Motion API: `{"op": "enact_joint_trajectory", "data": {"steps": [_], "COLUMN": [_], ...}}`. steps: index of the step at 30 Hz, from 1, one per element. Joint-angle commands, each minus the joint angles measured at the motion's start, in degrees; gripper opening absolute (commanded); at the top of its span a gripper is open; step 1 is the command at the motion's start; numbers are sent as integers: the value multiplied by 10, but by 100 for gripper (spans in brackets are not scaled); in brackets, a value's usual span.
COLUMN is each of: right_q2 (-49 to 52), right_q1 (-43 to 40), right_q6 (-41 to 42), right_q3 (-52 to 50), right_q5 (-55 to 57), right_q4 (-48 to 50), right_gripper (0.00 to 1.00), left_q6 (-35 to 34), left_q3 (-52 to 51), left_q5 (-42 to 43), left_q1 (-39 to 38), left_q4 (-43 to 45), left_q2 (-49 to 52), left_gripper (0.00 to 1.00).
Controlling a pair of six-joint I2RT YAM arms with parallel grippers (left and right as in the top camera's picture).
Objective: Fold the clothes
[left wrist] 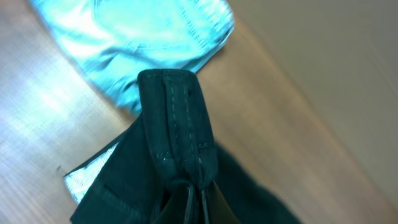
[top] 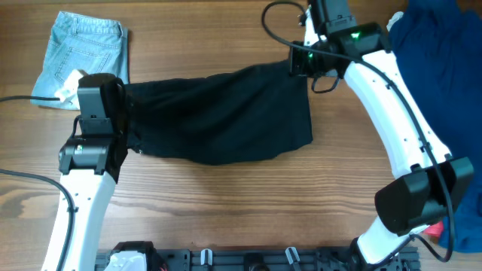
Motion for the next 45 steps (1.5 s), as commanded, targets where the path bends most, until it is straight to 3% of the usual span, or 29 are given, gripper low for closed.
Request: {"op": "enact_joint_trajectory", "data": {"steps": [1, 13, 17, 18, 20, 22, 23, 24, 26, 30, 32, 35, 40, 42, 43, 45], "right_q2": [22, 167, 194, 194, 193, 193, 191, 189, 181, 161, 160, 162, 162, 162, 162, 162], "right_q1": [-18, -23, -30, -33, -41, -50, -54, -59, -66, -68, -68, -68, -66, -62, -59, -51], "right_q6": [-2, -28, -28, -28, -30, -31, -37, -45, -47, -80, -92, -105, -141, -157, -162, -165], "right_q3": [-6, -6, -6, -6, -2, 11, 16, 21, 28, 29, 28, 8, -6, -6, -6, -6], "right_q5": [19, -1, 1, 1, -3, -6, -6, -7, -9, -45, -51, -55, -137, -177, -183, -182], "right_q4": [32, 100, 142, 151, 160, 150, 143, 131, 102, 51, 15, 1, 3, 13, 18, 24], "right_gripper": [4, 4, 5, 8, 20, 51, 59, 68, 72, 82, 94, 95, 92, 82, 70, 34], "left_q6": [12, 12, 12, 13, 21, 83, 115, 145, 176, 177, 177, 177, 194, 194, 192, 190], "left_q3": [4, 4, 4, 4, 4, 4, 4, 5, 5, 5, 5, 5, 5, 5, 5, 5], "left_q5": [-12, -12, -13, -15, -19, -19, -19, -19, -19, -11, 13, 27, 27, 27, 27, 27], "left_q1": [-2, -2, -2, -2, -2, -2, -2, -2, -2, -2, -2, -2, 0, 0, 0, 3], "left_q4": [43, 143, 183, 189, 196, 209, 216, 215, 193, 100, 35, -44, -71, -75, -75, -76], "left_q2": [13, 170, 222, 231, 238, 238, 236, 231, 210, 145, 110, 85, 119, 132, 134, 133], "left_gripper": [4, 5, 13, 25, 60, 91, 100, 100, 100, 100, 100, 100, 99, 98, 97, 96]}}
